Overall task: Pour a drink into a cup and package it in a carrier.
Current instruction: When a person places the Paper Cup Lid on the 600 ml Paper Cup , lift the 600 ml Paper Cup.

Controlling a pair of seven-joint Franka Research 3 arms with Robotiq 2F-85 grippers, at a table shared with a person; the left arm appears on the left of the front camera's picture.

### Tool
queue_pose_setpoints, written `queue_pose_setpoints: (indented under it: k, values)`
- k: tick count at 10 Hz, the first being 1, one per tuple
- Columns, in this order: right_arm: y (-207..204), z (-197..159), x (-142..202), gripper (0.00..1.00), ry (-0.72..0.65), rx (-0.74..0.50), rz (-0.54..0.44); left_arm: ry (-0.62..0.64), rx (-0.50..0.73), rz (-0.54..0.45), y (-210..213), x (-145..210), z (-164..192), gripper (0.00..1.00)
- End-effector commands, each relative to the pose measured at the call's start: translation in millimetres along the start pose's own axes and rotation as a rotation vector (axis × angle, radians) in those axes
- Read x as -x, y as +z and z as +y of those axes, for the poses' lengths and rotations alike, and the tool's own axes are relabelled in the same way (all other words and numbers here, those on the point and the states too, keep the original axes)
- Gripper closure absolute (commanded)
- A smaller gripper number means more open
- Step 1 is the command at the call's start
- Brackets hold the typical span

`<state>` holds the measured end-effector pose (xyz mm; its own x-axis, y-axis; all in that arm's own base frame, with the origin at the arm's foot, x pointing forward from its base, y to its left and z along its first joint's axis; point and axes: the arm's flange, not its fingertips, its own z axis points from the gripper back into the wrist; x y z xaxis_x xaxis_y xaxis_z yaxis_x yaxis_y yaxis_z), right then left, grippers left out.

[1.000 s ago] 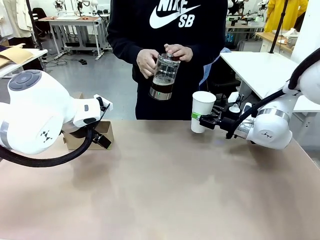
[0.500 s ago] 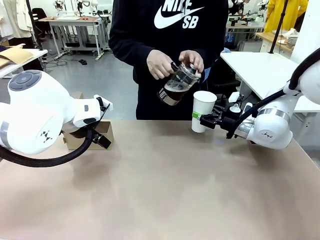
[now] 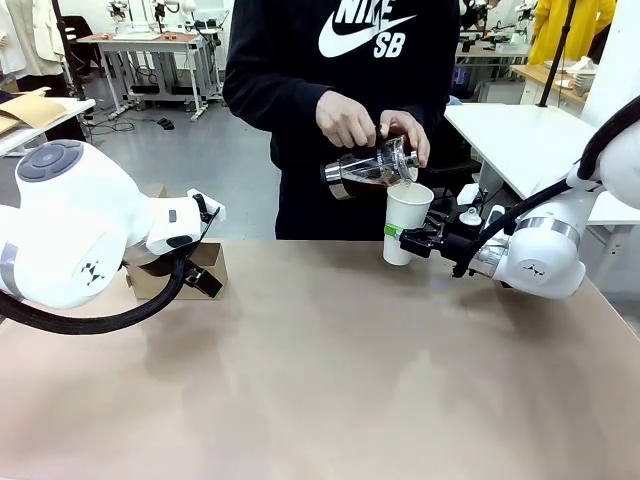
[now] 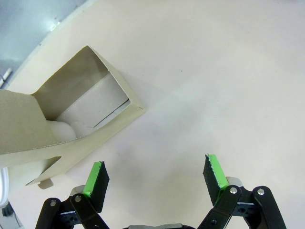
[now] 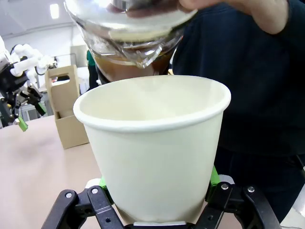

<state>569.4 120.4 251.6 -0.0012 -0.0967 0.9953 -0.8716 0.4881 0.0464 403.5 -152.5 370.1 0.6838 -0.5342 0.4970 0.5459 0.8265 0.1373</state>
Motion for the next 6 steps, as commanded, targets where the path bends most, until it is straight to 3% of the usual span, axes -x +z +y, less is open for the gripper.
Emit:
queue_pose_setpoints:
  k: [1,6]
  values:
    - [-2.1,0.7,-1.3,0.19,-0.004,0.012,-0.013,0.002,0.002,-0.001,0.3,0.1,0.5,0.0]
    - [-2.1,0.7,-1.3,0.19,-0.004,0.012,-0.013,0.002,0.002,-0.001,0.3,0.1,0.5,0.0]
